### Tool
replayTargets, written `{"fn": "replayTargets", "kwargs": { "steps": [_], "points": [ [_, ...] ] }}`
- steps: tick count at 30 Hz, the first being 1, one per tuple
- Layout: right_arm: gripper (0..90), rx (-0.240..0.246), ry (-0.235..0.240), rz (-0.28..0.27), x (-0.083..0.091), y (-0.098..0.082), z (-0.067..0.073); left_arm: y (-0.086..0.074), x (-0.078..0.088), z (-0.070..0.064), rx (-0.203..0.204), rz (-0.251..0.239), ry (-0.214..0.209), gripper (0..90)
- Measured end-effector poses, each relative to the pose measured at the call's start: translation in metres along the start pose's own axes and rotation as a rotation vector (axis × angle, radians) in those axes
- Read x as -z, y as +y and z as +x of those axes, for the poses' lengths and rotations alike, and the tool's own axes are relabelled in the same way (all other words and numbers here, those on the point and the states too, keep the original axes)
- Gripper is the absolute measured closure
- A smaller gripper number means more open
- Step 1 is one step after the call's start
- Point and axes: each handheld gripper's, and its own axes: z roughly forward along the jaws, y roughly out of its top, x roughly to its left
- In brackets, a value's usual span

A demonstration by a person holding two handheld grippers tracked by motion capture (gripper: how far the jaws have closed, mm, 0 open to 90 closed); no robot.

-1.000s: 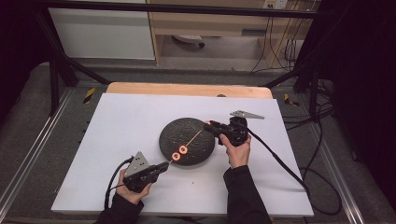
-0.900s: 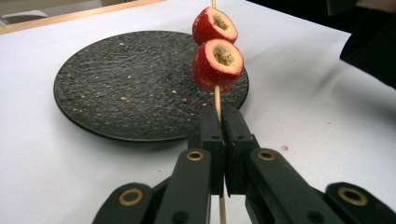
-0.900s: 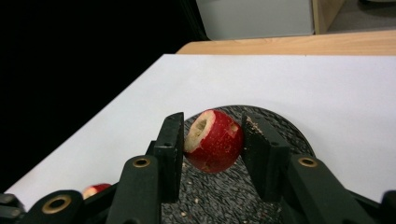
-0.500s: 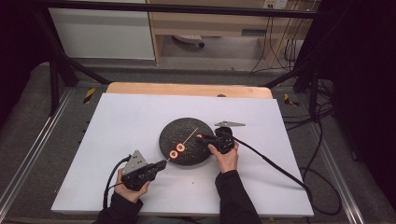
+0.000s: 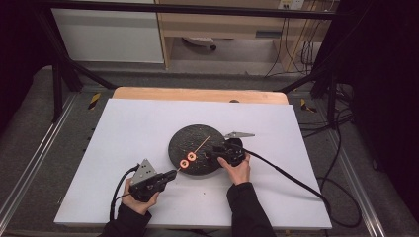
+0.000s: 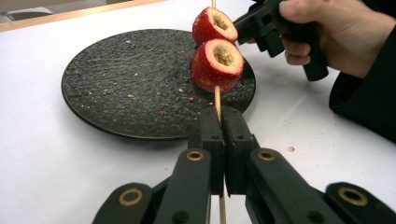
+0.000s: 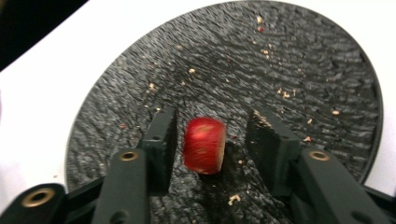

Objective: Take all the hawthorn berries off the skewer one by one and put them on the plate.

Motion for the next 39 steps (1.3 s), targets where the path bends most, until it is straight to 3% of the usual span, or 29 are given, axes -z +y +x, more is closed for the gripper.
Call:
{"fn": "replayTargets", "kwargs": {
  "steps": [9, 13, 17, 18, 22, 39],
  "points": [
    [21.8, 0.027, 0.082, -0.092, 0.028, 0.006, 0.018, 0.0, 0.0, -0.001, 0.0, -0.003, -0.002, 88.3],
    [15.4, 0.046, 0.126, -0.098, 0.036, 0.004, 0.026, 0.0, -0.001, -0.003, -0.005, -0.001, -0.009, 88.3],
    [17.9, 0.048, 0.171, -0.099, 0.039, 0.0, 0.032, 0.0, -0.002, -0.006, -0.011, 0.001, -0.016, 88.3],
    [21.4, 0.05, 0.201, -0.104, 0.04, -0.002, 0.034, 0.0, -0.003, -0.007, -0.014, 0.002, -0.018, 88.3],
    [28.5, 0.037, 0.244, -0.097, 0.04, -0.004, 0.037, 0.001, -0.005, -0.01, -0.023, 0.005, -0.028, 88.3],
    [52.6, 0.007, 0.334, -0.065, 0.032, -0.01, 0.039, 0.001, -0.009, -0.018, -0.046, 0.016, -0.057, 88.3]
  ]
}}
